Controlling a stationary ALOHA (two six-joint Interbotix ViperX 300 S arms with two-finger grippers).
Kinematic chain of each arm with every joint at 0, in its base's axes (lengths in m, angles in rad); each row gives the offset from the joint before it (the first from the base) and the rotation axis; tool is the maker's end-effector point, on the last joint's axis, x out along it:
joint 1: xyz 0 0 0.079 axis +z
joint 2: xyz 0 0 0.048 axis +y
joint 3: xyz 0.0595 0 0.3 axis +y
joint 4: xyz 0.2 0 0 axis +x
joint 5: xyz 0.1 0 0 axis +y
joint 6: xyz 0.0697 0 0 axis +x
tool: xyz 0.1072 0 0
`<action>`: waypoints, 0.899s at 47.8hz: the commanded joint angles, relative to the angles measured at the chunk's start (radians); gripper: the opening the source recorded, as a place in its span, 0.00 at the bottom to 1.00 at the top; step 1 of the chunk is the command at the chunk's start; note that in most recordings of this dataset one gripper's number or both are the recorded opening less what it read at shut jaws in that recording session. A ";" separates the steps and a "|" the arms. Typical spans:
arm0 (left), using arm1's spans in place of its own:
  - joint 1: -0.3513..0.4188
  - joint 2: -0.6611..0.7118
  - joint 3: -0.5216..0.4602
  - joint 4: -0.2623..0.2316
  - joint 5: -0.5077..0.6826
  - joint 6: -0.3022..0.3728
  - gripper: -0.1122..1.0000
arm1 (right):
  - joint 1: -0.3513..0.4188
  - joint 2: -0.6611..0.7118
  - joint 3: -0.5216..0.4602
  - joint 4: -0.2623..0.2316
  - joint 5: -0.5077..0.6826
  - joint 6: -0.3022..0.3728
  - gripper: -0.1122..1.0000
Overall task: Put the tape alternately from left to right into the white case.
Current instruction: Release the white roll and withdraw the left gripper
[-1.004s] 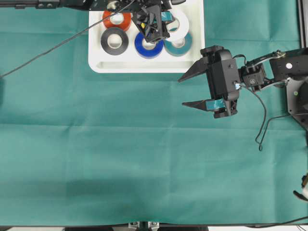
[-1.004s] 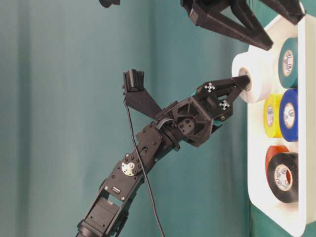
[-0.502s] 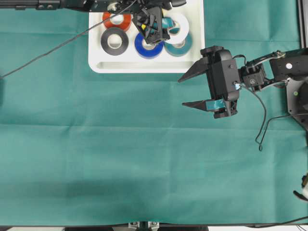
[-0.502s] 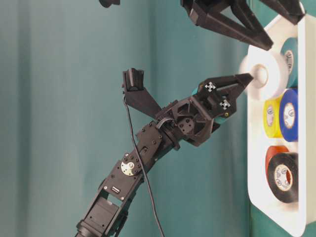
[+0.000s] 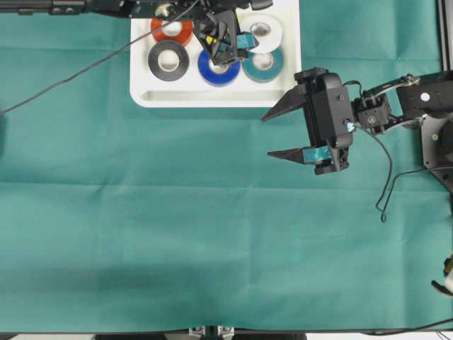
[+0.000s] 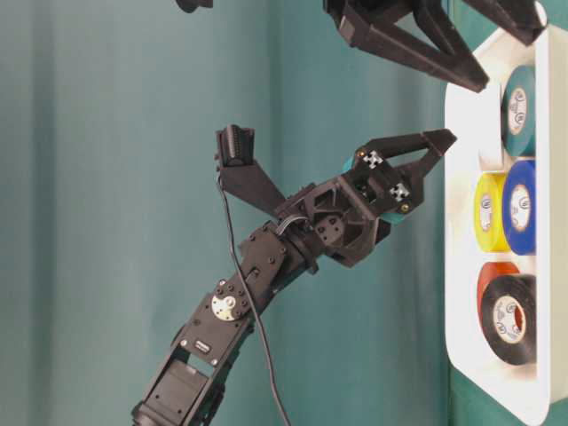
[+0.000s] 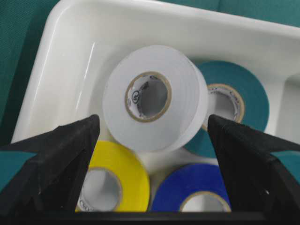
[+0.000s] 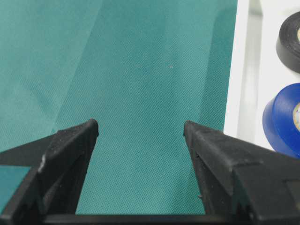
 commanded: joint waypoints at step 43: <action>-0.232 -0.247 0.241 -0.008 -0.006 -0.020 0.78 | 0.002 -0.018 -0.006 -0.002 -0.008 0.002 0.82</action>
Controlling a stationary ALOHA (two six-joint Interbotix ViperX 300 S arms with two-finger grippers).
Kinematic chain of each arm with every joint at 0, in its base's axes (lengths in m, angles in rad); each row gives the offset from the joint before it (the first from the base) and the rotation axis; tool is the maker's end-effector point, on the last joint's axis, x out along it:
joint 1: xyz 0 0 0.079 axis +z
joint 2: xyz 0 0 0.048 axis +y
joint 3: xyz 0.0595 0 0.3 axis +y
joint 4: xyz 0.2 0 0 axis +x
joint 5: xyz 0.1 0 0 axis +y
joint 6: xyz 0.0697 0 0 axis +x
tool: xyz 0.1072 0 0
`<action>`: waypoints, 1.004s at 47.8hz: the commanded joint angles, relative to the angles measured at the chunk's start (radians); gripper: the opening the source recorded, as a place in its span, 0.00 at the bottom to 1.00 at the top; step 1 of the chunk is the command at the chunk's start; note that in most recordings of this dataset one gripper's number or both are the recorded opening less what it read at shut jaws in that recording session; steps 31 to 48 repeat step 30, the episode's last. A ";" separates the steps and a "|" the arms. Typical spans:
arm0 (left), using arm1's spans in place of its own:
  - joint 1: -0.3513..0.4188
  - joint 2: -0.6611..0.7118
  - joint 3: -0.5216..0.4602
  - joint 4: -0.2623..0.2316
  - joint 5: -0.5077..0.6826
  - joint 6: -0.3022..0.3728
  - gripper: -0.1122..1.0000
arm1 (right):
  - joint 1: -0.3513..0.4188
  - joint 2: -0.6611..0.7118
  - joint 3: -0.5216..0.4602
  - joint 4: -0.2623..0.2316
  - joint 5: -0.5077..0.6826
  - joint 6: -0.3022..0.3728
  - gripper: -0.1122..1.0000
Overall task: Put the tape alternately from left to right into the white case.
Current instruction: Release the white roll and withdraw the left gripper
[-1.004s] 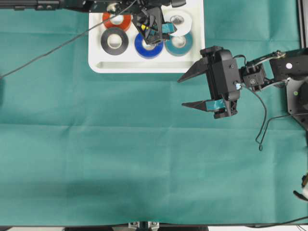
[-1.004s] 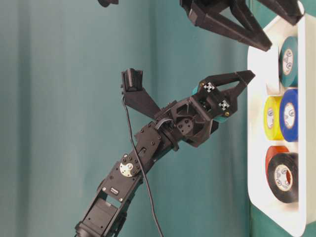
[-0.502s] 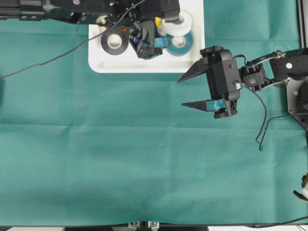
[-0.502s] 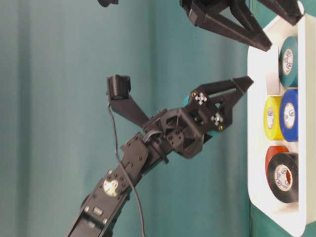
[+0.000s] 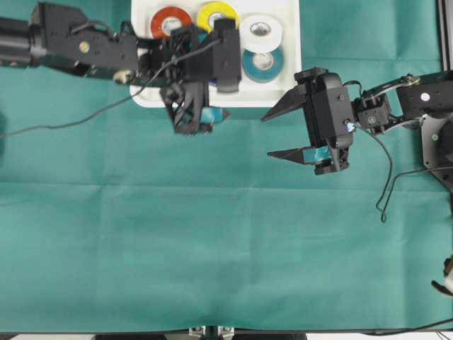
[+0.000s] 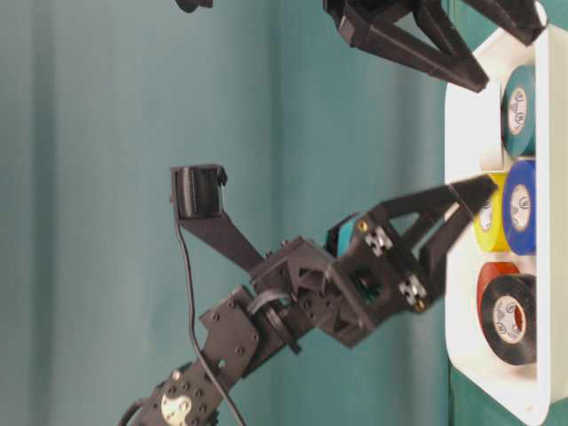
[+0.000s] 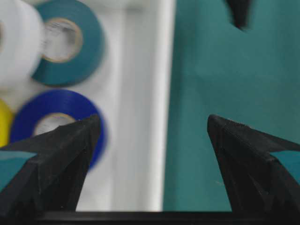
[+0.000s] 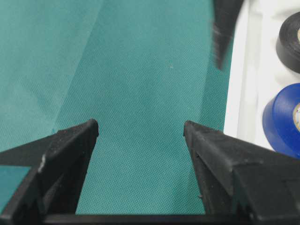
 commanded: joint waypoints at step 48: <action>-0.126 -0.161 0.183 -0.003 -0.008 -0.095 0.78 | 0.002 -0.018 0.002 -0.002 -0.005 0.006 0.82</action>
